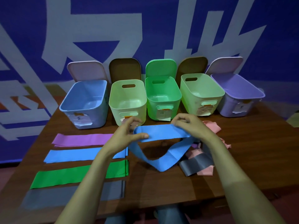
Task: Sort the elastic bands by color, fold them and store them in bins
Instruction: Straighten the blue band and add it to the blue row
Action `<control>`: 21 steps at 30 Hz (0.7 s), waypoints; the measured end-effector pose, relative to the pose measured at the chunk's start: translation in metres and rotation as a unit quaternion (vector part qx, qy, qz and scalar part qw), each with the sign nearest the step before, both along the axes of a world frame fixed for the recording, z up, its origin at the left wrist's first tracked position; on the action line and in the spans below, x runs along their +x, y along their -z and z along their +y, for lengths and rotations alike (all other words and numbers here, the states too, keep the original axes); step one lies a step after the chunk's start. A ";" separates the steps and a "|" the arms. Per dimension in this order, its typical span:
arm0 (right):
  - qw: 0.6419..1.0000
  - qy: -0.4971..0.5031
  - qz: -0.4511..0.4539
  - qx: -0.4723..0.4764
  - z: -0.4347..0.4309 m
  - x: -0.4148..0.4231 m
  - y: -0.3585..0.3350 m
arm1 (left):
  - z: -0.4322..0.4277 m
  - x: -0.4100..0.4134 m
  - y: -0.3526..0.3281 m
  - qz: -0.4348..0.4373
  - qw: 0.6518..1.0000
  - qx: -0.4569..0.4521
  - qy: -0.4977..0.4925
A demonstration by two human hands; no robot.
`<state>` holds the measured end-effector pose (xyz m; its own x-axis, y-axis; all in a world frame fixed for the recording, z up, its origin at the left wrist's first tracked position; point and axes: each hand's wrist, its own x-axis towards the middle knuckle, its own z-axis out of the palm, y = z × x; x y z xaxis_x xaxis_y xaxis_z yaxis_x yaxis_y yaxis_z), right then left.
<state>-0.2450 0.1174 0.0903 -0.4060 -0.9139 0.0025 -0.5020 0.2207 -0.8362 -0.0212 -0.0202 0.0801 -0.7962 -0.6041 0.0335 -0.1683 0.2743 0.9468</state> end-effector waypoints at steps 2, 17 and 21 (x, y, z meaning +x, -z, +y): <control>0.999 0.011 -0.032 -0.010 -0.004 -0.004 0.001 | 0.000 0.000 -0.004 0.041 0.998 0.046 0.030; 0.966 0.124 0.211 0.088 -0.004 0.035 0.086 | -0.005 -0.011 0.028 -0.029 0.987 -0.038 -0.150; 0.938 0.245 0.234 -0.066 -0.002 0.048 0.081 | -0.006 -0.001 0.033 -0.005 0.981 -0.002 -0.191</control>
